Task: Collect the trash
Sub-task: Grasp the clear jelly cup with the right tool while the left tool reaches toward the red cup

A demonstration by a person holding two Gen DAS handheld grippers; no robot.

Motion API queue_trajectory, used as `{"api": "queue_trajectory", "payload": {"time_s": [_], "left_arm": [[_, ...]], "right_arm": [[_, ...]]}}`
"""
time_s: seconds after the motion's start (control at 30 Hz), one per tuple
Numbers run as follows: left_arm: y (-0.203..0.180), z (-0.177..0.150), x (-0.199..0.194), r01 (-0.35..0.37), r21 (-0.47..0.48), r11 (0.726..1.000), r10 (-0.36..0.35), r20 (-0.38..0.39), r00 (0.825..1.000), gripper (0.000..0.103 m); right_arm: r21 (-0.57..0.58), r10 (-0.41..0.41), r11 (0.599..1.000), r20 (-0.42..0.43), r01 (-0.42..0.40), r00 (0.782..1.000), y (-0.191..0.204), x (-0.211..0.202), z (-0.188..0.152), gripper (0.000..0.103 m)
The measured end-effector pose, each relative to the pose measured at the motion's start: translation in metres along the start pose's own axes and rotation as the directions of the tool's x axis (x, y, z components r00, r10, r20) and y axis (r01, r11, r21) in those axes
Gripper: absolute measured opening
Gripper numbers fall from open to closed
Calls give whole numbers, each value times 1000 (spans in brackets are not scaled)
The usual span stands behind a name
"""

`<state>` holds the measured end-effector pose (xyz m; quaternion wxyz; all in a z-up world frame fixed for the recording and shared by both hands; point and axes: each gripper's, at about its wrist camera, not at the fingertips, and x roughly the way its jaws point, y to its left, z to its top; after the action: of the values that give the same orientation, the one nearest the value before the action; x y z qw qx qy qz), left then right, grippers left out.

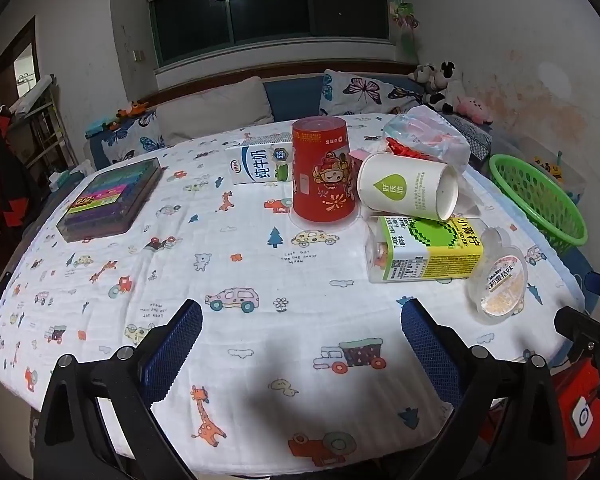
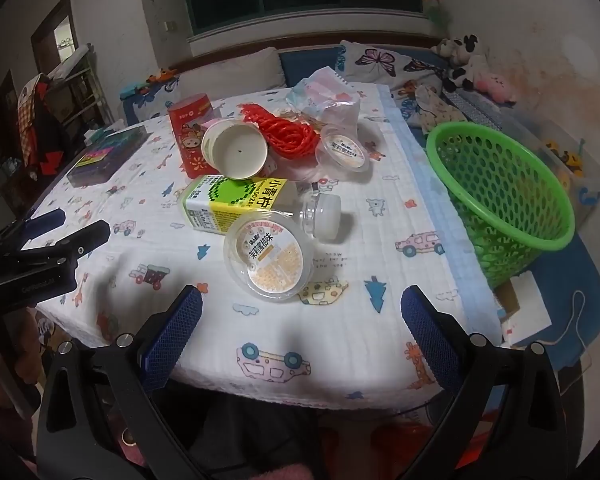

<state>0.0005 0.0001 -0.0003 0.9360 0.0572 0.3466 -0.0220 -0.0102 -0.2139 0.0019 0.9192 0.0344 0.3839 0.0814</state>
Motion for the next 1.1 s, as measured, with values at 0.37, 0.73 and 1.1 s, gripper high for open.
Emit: {"api": "queue_trajectory", "payload": {"time_s": [0.37, 0.73, 1.1], "left_arm": [[-1, 0, 9, 5, -1, 1000, -5, -4, 1000, 97], [-3, 6, 15, 2, 1, 1000, -2, -12, 1000, 97], [0, 23, 31, 4, 5, 1000, -4, -41, 999, 97]], "right_arm": [[-1, 10, 1000, -5, -10, 1000, 0, 5, 5, 98], [-7, 25, 1000, -18, -25, 1000, 1, 14, 12, 98], [-17, 59, 998, -60, -60, 996, 7, 36, 18, 95]]}}
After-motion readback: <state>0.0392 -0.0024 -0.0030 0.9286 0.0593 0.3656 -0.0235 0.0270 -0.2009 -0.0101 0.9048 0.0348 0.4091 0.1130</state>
